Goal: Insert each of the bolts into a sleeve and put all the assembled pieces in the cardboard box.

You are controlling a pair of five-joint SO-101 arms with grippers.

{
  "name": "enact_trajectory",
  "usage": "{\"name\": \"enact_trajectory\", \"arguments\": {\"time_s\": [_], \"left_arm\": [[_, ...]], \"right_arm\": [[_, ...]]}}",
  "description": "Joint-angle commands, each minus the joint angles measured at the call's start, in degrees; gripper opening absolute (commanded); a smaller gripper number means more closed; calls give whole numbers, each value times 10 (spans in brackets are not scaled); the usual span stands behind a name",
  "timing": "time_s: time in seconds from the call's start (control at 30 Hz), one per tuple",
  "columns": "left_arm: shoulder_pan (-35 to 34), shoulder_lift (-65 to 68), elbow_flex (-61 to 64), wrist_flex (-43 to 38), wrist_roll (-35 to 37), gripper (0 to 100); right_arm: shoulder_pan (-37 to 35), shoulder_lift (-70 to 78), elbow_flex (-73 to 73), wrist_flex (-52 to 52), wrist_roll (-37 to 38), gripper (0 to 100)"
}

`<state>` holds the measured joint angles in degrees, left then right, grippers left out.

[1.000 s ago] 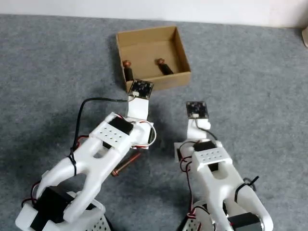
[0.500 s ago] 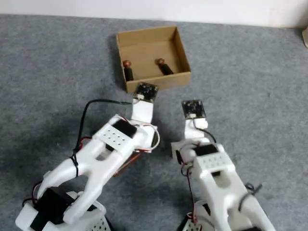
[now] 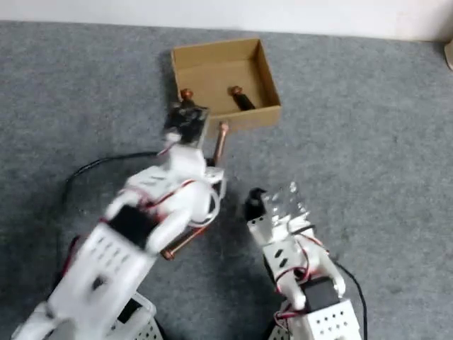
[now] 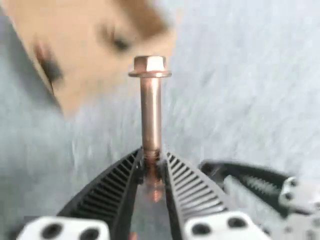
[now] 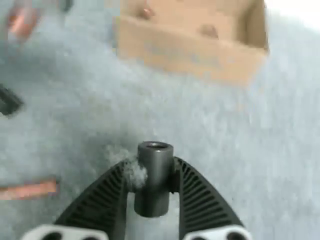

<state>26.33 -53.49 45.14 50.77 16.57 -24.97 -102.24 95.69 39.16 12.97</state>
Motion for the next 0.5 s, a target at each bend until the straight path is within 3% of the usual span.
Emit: {"name": "enact_trajectory", "arguments": {"time_s": [0.0,0.1,0.2,0.33,0.47], "left_arm": [[14,-116,-2,2,-25,4],[10,-160,12,-11,-27,4],[13,-210,56,-94,-22,4],[24,-301,182,-236,75,4],[52,-397,311,-334,114,4]], "right_arm": [[-52,-5,30,-19,21,4],[-65,-12,16,-46,21,4],[-66,-33,-12,-92,19,4],[-70,-30,-25,-133,-40,4],[-68,-31,-18,-138,-53,4]]}}
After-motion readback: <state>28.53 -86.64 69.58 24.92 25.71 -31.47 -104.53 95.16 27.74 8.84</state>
